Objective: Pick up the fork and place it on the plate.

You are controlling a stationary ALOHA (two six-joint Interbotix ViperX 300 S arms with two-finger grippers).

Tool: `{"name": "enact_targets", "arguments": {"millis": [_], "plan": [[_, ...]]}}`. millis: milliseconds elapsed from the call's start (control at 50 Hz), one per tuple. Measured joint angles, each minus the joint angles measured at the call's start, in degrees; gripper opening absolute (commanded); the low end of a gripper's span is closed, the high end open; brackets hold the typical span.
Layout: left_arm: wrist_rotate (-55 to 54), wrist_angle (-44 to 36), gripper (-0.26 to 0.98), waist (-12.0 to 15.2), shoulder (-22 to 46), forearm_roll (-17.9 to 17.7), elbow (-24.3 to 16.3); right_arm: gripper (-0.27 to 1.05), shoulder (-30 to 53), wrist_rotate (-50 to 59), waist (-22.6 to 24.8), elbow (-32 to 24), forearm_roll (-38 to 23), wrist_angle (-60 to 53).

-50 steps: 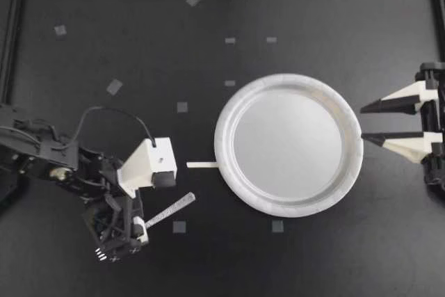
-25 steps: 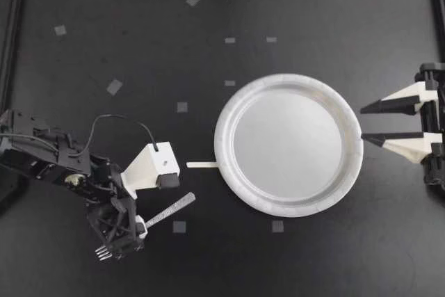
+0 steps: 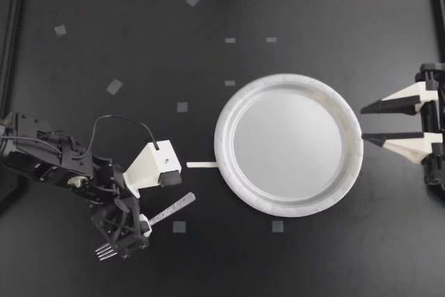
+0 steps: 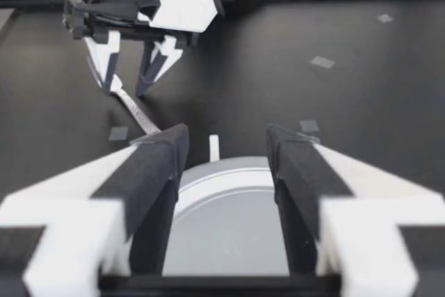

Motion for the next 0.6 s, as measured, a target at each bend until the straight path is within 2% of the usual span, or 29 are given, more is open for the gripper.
{"name": "enact_targets", "arguments": {"millis": [180, 460, 600], "plan": [[0.0, -0.1, 0.48, -0.1, 0.4, 0.0, 0.0, 0.52, -0.1, 0.0, 0.0, 0.0, -0.1, 0.0], [-0.9, -0.8, 0.06, 0.1, 1.9, 0.2, -0.4, 0.52, -1.7, 0.0, 0.0, 0.4, 0.0, 0.0], [-1.0, -1.0, 0.01, 0.0, 2.1, 0.2, -0.6, 0.52, -2.6, 0.2, 0.0, 0.5, 0.0, 0.0]]}}
